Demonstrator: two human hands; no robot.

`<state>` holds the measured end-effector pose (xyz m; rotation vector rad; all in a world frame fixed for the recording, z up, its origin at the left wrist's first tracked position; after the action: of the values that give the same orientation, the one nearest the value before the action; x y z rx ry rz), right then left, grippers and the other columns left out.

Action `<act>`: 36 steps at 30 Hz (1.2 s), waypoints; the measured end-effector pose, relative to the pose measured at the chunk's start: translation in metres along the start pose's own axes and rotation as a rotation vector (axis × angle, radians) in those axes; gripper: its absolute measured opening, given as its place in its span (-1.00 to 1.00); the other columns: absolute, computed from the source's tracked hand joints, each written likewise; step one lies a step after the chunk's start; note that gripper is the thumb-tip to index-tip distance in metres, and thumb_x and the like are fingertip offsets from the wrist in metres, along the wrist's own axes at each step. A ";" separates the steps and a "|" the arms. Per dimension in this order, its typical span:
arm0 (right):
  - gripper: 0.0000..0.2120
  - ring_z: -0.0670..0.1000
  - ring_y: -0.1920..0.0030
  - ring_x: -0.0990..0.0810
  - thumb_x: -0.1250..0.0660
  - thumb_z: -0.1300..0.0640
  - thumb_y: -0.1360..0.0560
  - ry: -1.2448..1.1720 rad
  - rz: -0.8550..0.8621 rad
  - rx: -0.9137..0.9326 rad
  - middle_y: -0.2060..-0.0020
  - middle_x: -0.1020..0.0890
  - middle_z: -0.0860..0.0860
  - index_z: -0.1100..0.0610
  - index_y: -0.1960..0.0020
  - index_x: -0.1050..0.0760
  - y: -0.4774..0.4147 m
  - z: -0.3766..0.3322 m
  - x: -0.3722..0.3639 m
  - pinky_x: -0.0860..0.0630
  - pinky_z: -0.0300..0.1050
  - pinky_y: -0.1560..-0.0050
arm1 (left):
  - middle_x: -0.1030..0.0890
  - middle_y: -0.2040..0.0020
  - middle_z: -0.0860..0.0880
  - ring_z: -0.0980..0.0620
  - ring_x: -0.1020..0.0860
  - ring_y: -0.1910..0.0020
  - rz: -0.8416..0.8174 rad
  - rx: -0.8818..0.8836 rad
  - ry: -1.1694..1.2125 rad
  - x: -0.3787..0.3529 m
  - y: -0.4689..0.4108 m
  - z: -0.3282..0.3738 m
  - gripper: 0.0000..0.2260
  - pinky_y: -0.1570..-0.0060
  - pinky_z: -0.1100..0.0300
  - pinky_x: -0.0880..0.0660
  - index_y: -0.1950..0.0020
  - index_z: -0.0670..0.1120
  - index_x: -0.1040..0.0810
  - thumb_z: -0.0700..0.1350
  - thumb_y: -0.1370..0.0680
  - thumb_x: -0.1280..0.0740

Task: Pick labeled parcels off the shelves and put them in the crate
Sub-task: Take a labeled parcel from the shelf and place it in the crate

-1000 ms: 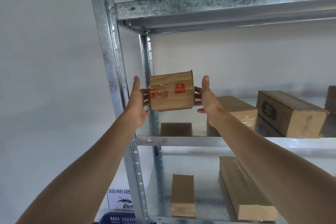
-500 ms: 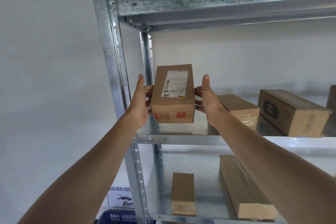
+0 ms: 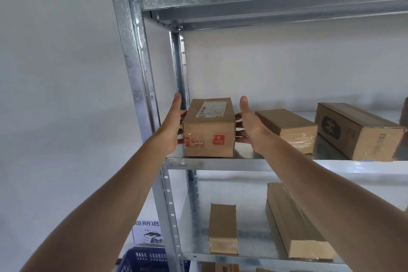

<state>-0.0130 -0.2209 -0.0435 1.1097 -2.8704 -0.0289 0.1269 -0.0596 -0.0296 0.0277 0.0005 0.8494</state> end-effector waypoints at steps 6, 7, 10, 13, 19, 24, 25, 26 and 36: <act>-0.27 0.12 -0.41 -0.48 0.10 -0.46 -0.60 0.121 -0.027 0.014 -0.37 -0.54 0.05 0.03 -0.41 -0.45 0.009 -0.002 -0.002 -0.39 0.19 -0.47 | -0.61 -0.28 -0.03 -0.05 -0.53 -0.30 0.030 0.005 -0.110 0.000 0.006 0.000 -0.29 -0.42 -0.17 -0.39 -0.40 0.04 -0.50 0.50 -0.55 0.01; -0.27 0.11 -0.42 -0.45 0.11 -0.42 -0.63 0.166 -0.004 0.043 -0.34 -0.52 0.03 0.07 -0.47 -0.42 0.012 -0.009 0.000 -0.38 0.18 -0.48 | -0.54 -0.41 -0.03 -0.04 -0.47 -0.39 0.036 -0.018 -0.137 -0.001 0.008 0.004 -0.26 -0.46 -0.17 -0.33 -0.51 0.04 -0.42 0.50 -0.56 0.02; -0.17 0.13 -0.48 -0.39 0.14 -0.44 -0.61 0.256 0.049 0.143 -0.49 -0.43 0.08 0.13 -0.57 -0.31 0.015 -0.036 0.008 -0.31 0.20 -0.52 | -0.30 -0.61 0.01 -0.01 -0.28 -0.56 0.064 -0.132 -0.186 -0.007 0.014 0.029 -0.28 -0.55 -0.11 -0.15 -0.65 0.05 -0.20 0.44 -0.61 0.06; -0.12 0.15 -0.52 -0.35 0.15 -0.49 -0.57 0.299 0.096 0.223 -0.54 -0.39 0.10 0.12 -0.58 -0.30 0.018 -0.060 0.024 -0.26 0.23 -0.54 | -0.19 -0.65 0.06 0.02 -0.18 -0.60 0.104 -0.279 -0.233 -0.020 0.021 0.059 -0.25 -0.51 -0.05 -0.09 -0.67 0.09 -0.11 0.47 -0.58 0.04; -0.17 0.16 -0.52 -0.36 0.17 -0.42 -0.62 0.372 0.178 0.282 -0.52 -0.42 0.12 0.16 -0.57 -0.33 0.021 -0.087 0.083 -0.20 0.12 -0.56 | -0.33 -0.55 0.09 0.10 -0.30 -0.45 0.083 -0.498 -0.329 -0.085 0.049 0.096 -0.41 -0.48 -0.03 -0.19 -0.57 0.10 -0.28 0.37 -0.64 0.02; -0.18 0.20 -0.51 -0.37 0.18 -0.38 -0.64 0.423 0.220 0.199 -0.53 -0.39 0.16 0.20 -0.58 -0.31 0.026 -0.074 0.134 -0.23 0.10 -0.50 | -0.36 -0.52 0.06 0.06 -0.34 -0.42 -0.047 -0.457 -0.440 -0.164 0.062 0.089 -0.39 -0.30 0.07 -0.21 -0.57 0.04 -0.29 0.36 -0.65 0.06; -0.17 0.21 -0.52 -0.35 0.17 -0.39 -0.64 0.424 0.222 0.168 -0.55 -0.37 0.16 0.19 -0.59 -0.29 0.026 -0.068 0.143 -0.22 0.11 -0.51 | -0.31 -0.58 0.02 0.01 -0.30 -0.51 -0.077 -0.415 -0.456 -0.176 0.061 0.083 -0.35 -0.36 0.03 -0.21 -0.60 0.04 -0.25 0.39 -0.64 0.06; -0.17 0.22 -0.54 -0.32 0.17 -0.41 -0.63 0.417 0.213 0.131 -0.58 -0.32 0.15 0.17 -0.61 -0.25 0.026 -0.061 0.151 -0.18 0.13 -0.54 | -0.26 -0.62 0.00 -0.04 -0.26 -0.56 -0.102 -0.360 -0.465 -0.187 0.060 0.076 -0.32 -0.43 -0.01 -0.20 -0.63 0.03 -0.21 0.40 -0.63 0.06; -0.14 0.20 -0.25 -0.50 -0.01 -0.52 -0.53 0.290 0.084 -0.100 -0.45 -0.43 0.15 0.07 -0.57 -0.31 0.012 -0.004 0.195 -0.50 0.14 -0.27 | -0.46 -0.46 -0.09 -0.10 -0.51 -0.30 -0.013 0.084 -0.276 -0.211 0.042 0.002 -0.33 -0.32 -0.16 -0.47 -0.47 -0.05 -0.43 0.42 -0.59 -0.12</act>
<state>-0.1645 -0.3432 -0.0288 0.8927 -2.6230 -0.0064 -0.0443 -0.1904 -0.0287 0.2230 -0.2228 0.8265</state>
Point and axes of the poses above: each hand's wrist, its own y-axis away from the middle knuckle, its own x-axis out of the back of the hand, z = x × y, the point moved 7 cm from there along -y, towards the middle knuckle
